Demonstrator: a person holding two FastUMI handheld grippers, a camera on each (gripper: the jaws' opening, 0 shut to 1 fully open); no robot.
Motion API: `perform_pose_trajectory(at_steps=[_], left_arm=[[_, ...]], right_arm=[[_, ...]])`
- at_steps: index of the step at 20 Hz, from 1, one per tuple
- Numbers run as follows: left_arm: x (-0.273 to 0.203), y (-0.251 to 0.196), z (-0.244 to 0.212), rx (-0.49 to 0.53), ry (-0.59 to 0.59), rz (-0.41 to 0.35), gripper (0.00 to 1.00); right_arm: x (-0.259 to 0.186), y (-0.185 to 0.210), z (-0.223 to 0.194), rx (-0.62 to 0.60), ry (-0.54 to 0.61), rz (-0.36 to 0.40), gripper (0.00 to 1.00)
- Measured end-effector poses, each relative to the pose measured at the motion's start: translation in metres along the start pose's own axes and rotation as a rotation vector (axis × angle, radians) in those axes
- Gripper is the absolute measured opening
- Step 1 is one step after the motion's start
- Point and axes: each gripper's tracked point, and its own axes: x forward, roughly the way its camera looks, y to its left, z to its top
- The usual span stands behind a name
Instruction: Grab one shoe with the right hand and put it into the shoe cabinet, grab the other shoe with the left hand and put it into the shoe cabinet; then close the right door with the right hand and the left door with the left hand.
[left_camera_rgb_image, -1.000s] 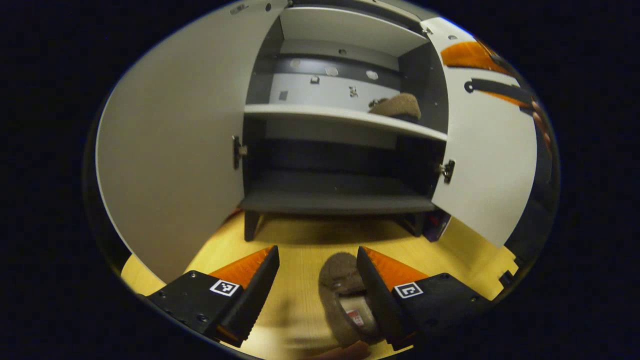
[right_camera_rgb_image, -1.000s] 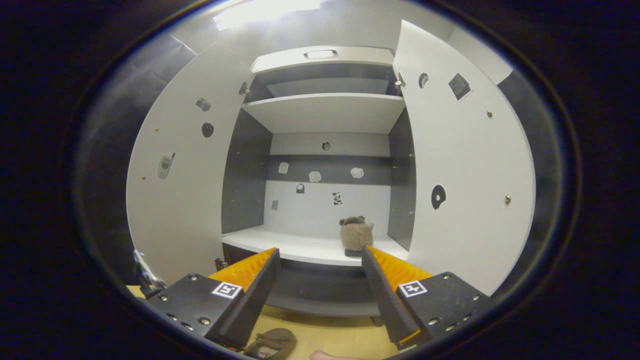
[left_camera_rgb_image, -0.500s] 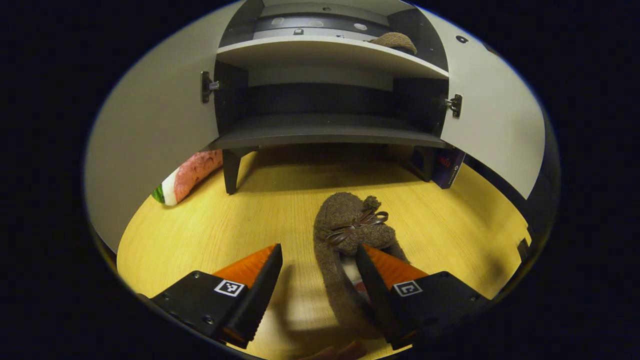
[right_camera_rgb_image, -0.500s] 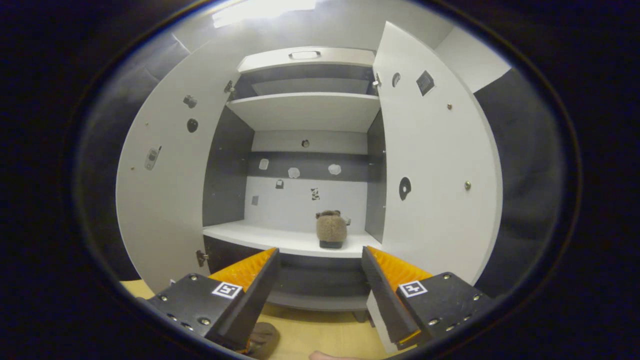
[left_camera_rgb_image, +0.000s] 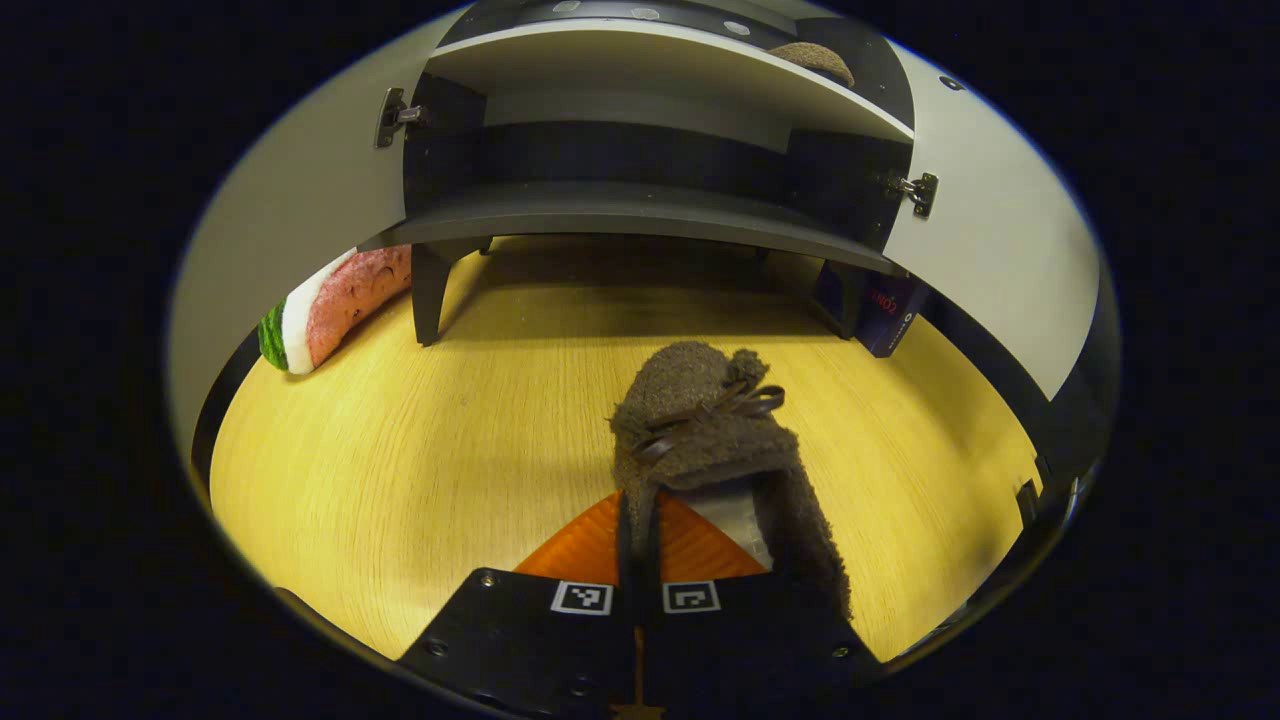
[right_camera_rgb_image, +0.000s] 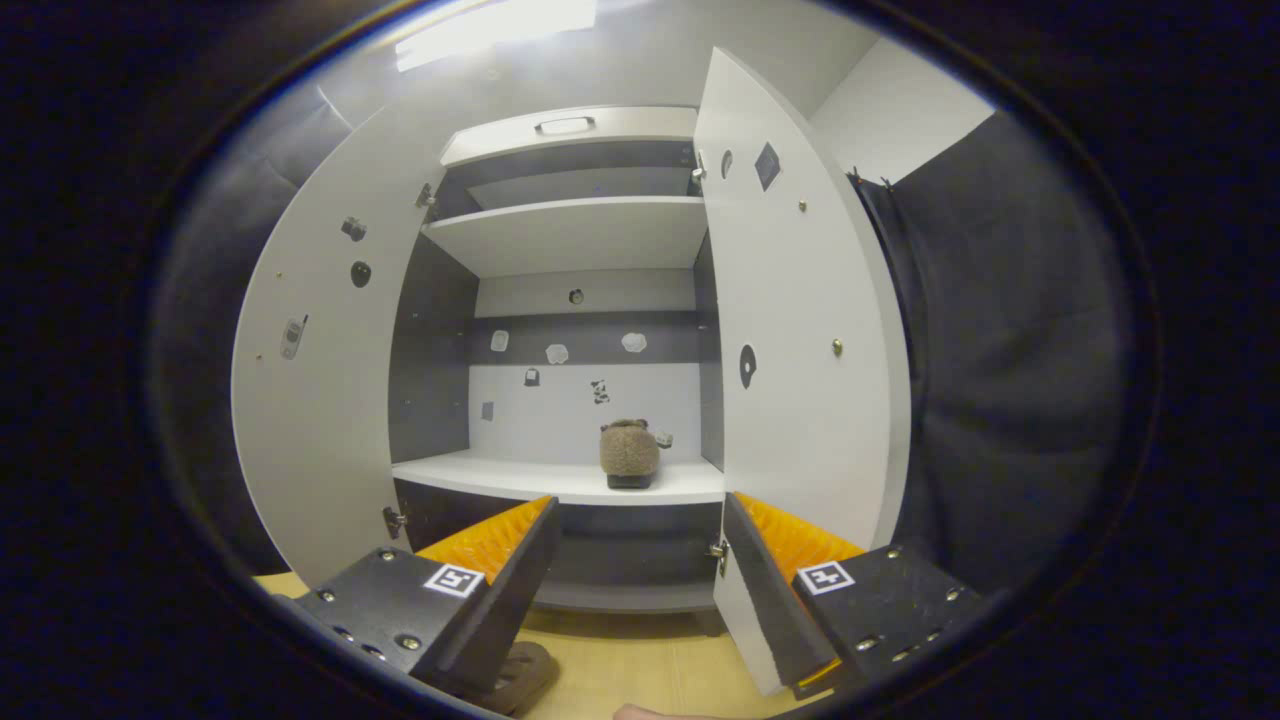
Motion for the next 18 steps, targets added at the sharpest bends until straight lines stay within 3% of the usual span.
perform_pose_trajectory(at_steps=[3, 11, 18], left_arm=[[-0.016, 0.003, 0.017, 0.035, -0.042, 0.021, 0.01], [-0.091, 0.005, 0.121, 0.052, -0.328, 0.046, 0.01], [-0.16, 0.009, 0.221, 0.061, -0.558, 0.06, 0.01]], right_arm=[[0.0, -0.01, 0.004, -0.006, 0.004, -0.014, 0.98], [-0.001, -0.004, 0.03, -0.034, 0.01, 0.039, 0.98], [-0.006, -0.007, 0.047, -0.062, -0.008, 0.038, 0.98]])
